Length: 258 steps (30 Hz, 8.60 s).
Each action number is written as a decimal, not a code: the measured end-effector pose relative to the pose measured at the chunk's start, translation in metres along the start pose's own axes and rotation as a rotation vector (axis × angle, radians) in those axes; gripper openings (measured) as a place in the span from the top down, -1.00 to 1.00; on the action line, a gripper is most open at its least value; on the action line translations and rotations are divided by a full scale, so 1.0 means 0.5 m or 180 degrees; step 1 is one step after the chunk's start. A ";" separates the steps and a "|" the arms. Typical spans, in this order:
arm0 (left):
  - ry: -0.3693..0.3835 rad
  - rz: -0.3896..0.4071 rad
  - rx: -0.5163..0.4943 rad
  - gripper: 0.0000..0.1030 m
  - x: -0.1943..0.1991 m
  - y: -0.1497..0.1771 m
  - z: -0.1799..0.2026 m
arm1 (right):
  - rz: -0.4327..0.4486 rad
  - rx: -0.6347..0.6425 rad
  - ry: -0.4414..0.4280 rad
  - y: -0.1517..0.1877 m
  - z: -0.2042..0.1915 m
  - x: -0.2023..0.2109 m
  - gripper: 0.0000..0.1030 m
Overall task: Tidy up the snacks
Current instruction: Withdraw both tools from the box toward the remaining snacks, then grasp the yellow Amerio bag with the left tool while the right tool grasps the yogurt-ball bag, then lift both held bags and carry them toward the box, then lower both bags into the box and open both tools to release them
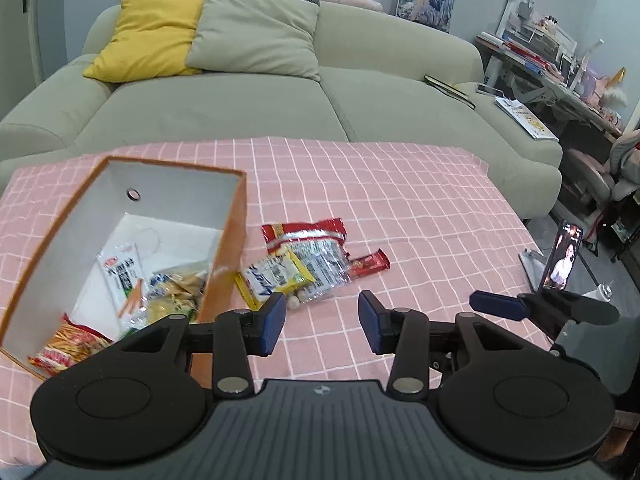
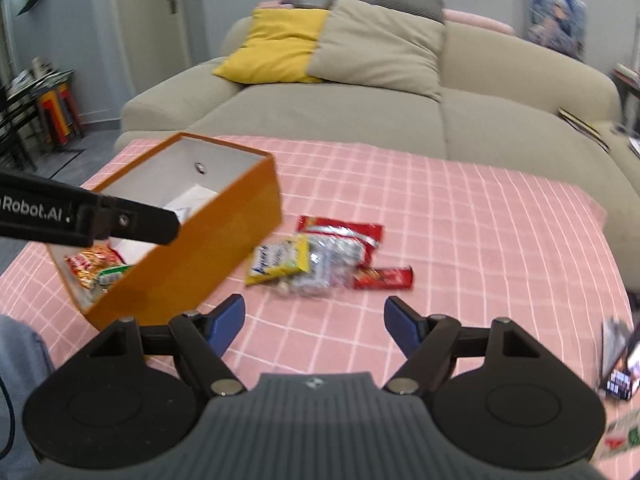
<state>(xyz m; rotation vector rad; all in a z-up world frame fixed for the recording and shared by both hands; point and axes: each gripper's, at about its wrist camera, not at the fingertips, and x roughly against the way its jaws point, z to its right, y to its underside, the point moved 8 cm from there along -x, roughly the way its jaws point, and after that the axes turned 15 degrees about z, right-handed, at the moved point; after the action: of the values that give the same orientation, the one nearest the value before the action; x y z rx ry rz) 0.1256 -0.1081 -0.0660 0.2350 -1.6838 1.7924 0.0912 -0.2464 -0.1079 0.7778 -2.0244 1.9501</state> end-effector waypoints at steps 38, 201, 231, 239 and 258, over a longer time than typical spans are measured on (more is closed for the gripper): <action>-0.0302 -0.0437 -0.0309 -0.05 -0.277 0.080 -0.015 | -0.0298 0.0433 -0.0085 0.058 0.089 -0.253 -0.29; -0.0554 -0.0674 0.0073 -0.15 -0.135 0.100 -0.013 | -0.0550 -0.0143 0.0077 0.100 0.037 -0.121 0.00; -0.0978 -0.0001 -0.0003 -0.15 0.019 -0.098 -0.250 | 0.0103 0.0722 -0.0741 -0.131 -0.258 -0.106 0.00; -0.0988 -0.0195 -0.0110 -0.15 -0.012 -0.088 -0.305 | 0.0136 0.1139 -0.0928 -0.148 -0.330 -0.161 0.00; -0.0899 -0.0701 -0.0386 -0.15 -0.146 -0.026 -0.392 | -0.0127 0.1979 -0.1213 -0.114 -0.426 -0.336 -0.01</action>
<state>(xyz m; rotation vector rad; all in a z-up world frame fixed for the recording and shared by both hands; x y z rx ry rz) 0.2478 0.0510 -0.1258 0.6196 -1.8716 1.5434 0.2187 -0.0011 -0.1244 1.3982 -1.5291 2.5995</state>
